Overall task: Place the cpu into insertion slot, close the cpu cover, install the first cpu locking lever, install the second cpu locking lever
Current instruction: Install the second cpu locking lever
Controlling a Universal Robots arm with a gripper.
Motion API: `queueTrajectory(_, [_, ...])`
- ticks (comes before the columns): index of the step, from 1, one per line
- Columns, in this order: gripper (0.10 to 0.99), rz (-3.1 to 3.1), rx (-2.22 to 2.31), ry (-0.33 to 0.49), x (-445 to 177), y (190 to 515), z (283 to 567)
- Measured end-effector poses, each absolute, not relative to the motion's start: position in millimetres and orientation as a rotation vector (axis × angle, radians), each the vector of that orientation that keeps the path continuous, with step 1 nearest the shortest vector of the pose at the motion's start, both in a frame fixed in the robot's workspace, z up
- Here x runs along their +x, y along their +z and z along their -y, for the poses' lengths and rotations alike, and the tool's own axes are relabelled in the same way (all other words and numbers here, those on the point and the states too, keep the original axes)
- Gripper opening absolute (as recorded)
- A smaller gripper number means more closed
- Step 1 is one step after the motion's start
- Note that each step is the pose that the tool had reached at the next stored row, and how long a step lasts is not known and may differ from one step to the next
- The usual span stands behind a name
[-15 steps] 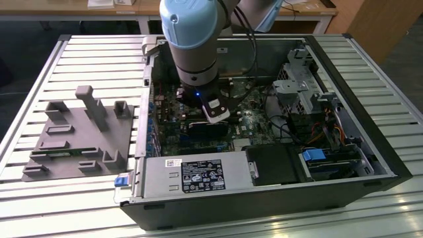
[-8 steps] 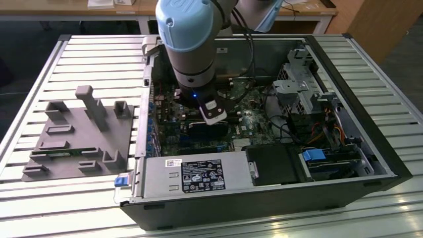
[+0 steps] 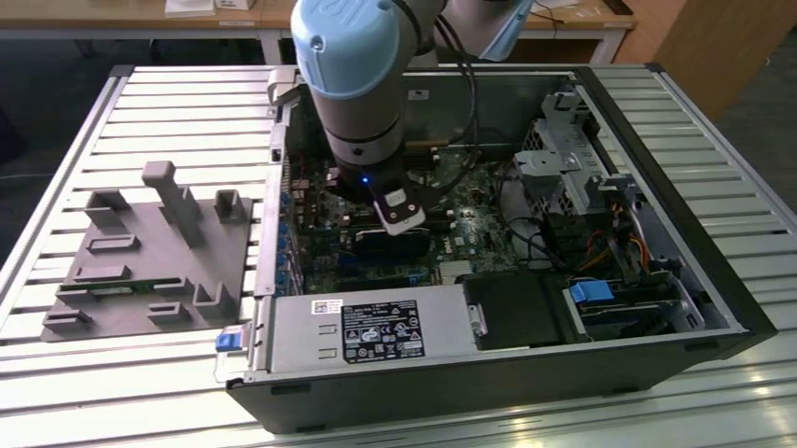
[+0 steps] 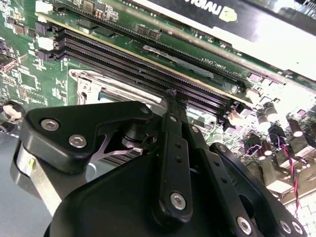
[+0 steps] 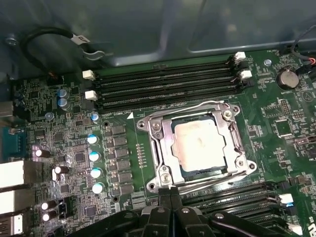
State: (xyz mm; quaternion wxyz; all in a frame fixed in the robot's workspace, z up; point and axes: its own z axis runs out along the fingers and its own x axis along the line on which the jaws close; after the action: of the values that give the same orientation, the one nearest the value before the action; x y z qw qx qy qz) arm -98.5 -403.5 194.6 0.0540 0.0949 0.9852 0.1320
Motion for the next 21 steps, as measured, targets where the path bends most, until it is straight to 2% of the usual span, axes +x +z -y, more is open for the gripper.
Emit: queueTrajectory(21, [0.106,-2.992,0.289,0.409,-108.0,187.8,396.7])
